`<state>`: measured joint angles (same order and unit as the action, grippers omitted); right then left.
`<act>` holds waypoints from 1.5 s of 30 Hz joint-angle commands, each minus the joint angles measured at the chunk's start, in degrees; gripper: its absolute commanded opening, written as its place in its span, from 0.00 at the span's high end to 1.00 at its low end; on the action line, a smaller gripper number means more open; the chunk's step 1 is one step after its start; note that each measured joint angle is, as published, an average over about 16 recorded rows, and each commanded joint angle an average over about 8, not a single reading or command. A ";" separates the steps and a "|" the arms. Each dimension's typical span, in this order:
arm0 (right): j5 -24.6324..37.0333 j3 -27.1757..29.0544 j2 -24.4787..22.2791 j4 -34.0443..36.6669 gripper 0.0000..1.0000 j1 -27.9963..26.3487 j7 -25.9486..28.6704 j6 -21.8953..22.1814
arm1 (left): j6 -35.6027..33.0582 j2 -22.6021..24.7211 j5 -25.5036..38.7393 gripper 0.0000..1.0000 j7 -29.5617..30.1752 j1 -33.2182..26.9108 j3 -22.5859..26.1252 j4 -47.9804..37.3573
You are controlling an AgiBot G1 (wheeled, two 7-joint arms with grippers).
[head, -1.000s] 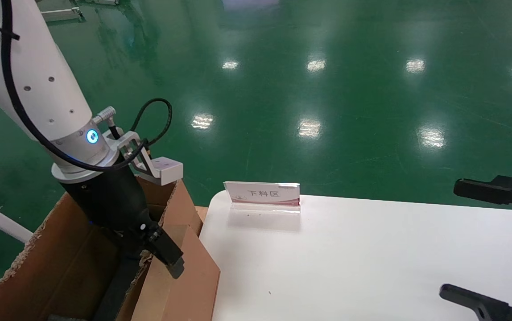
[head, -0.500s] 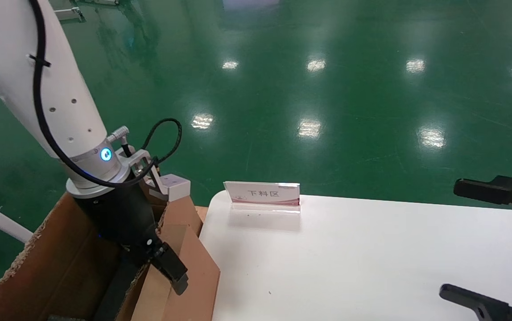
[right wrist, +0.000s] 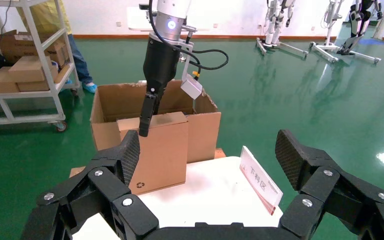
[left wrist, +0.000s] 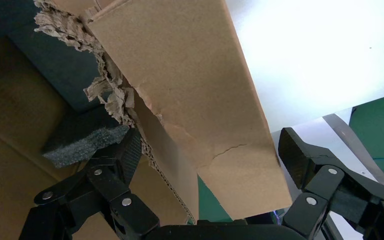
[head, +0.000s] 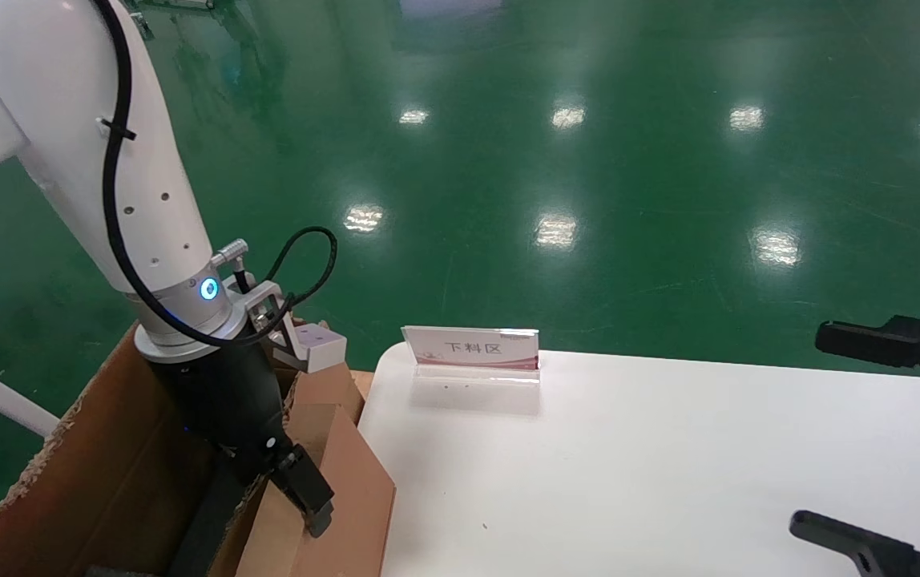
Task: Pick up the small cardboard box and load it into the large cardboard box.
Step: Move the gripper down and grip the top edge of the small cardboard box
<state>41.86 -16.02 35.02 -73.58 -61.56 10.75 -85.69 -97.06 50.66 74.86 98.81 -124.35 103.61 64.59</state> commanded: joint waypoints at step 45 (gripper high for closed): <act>0.00 0.01 -0.01 0.01 0.00 0.01 0.00 0.01 | 0.05 0.46 0.16 1.00 -0.34 0.16 0.24 -0.42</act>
<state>41.86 -16.01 35.01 -73.57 -61.55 10.75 -85.68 -97.00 51.15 75.00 98.37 -124.46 103.62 64.14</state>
